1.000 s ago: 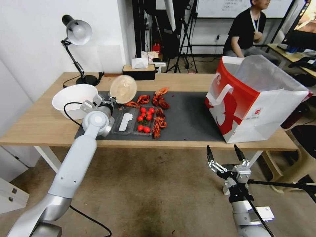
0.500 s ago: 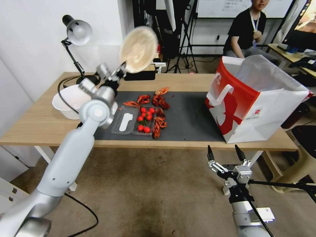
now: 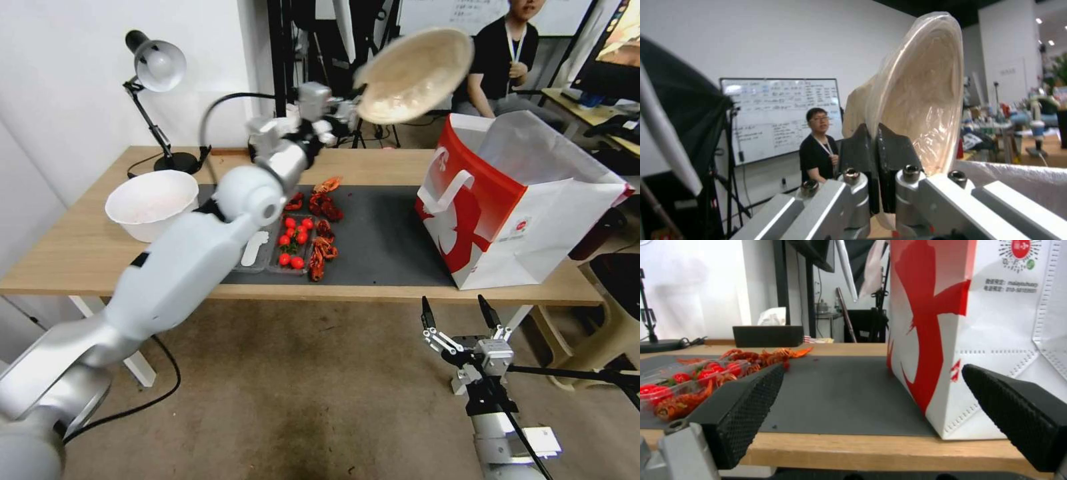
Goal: Pick up the trash from the table and place it into the takeout bag.
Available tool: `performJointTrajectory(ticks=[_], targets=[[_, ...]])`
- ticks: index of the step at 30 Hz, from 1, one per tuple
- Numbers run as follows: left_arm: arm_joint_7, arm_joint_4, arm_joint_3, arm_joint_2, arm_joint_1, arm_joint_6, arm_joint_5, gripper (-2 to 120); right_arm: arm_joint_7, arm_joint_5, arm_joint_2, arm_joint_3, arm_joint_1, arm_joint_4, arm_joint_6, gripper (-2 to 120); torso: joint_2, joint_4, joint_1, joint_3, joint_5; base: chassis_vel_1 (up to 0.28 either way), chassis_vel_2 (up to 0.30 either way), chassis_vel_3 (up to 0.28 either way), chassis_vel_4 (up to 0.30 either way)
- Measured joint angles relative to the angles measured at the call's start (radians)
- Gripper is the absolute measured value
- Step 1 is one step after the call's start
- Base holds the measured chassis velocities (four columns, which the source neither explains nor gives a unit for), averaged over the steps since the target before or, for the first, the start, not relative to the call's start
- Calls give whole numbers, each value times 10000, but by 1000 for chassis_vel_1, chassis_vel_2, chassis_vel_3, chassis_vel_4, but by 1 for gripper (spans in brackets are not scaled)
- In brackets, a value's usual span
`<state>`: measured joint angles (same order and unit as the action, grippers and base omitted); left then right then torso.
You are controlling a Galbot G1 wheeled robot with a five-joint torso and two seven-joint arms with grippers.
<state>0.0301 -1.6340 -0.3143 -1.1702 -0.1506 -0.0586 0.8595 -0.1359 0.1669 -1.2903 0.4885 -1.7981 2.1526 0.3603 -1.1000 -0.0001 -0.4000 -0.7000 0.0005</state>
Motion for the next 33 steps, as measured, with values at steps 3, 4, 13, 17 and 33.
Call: performJointTrajectory(ticks=[3,4,13,17,33], targets=[[-77,478,-793,-580,822,79,-542,0,-13,-5,-20,102,-31,-45,33,100,0,-1,0,0,-1,0,0,0,0],[-77,478,-793,-580,822,79,-542,0,-13,-5,-20,102,-31,-45,33,100,0,-1,0,0,-1,0,0,0,0],[-422,966,-2136,-876,1522,456,-2447,0,-30,16,-29,228,-20,-206,109,100,0,0,0,0,-4,0,0,0,0],[-544,1132,-2491,-907,1623,567,-3016,0,-33,27,-30,229,23,-276,139,100,0,2,0,0,-5,0,0,0,0],[-739,1137,-2410,-882,1699,622,-3230,52,-29,48,9,176,67,-366,210,100,0,1,0,0,-5,0,0,0,0]])
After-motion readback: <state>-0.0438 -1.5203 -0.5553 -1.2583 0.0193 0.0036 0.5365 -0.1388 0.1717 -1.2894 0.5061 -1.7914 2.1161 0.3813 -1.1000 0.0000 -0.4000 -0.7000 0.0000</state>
